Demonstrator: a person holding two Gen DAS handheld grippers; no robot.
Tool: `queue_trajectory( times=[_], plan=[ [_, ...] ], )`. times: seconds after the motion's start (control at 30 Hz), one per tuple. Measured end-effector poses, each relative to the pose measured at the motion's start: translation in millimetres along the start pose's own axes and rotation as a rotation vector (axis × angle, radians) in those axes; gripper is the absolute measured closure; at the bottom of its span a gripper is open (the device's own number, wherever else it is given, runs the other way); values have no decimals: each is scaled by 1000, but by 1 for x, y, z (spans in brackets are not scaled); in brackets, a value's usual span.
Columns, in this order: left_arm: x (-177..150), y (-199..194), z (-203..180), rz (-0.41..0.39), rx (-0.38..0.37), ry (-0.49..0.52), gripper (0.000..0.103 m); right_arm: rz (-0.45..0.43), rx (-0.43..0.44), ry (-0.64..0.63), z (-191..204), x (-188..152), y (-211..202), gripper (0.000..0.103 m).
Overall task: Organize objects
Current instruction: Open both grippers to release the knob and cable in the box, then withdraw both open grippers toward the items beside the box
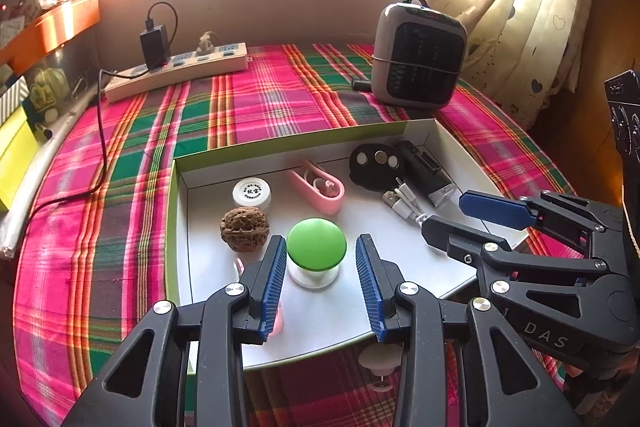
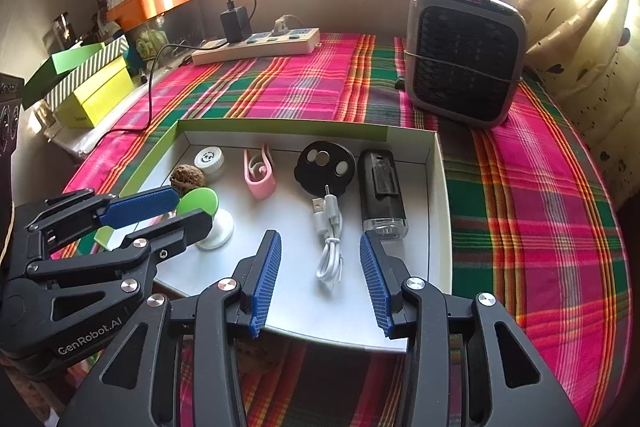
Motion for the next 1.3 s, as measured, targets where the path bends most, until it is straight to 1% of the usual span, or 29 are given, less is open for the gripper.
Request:
queue_trajectory(
  times=[0.27, 0.4, 0.53, 0.7, 0.9, 1.0, 1.07, 1.17, 1.3],
  plan=[
    [-1, -15, 1, -32, 18, 0, 69, -38, 0, 18, 1, -5, -19, 60],
    [-3, -21, 1, -44, 25, 2, 69, -48, 0, 14, 2, -9, -26, 60],
    [-6, -29, -1, -60, 50, 25, 68, -54, 2, 18, 2, -13, -31, 60],
    [-12, -36, 1, -64, 48, 18, 68, -57, 1, 23, 2, -20, -36, 60],
    [-22, -46, 3, -65, 27, 3, 67, -56, -5, 35, -1, -30, -41, 60],
    [-27, -46, 4, -52, 21, -6, 66, -57, -4, 39, -1, -35, -44, 59],
    [-30, -47, 4, -46, 13, -13, 66, -53, 3, 43, 0, -38, -45, 57],
    [-34, -48, 3, -42, -16, -27, 65, -58, 4, 39, 3, -42, -48, 56],
    [-41, -44, -4, -16, -41, -18, 63, -58, -1, 31, 4, -46, -51, 56]
  ],
)
Point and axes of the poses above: each gripper's, at about its wrist camera, not at the fingertips, and y roughly the way its jaws point, z to its left, x to its top, the point moved 4 cm from there along y, roughly the way its jaws point, and after that the axes turned 4 degrees about -z, right-handed, at the moved point
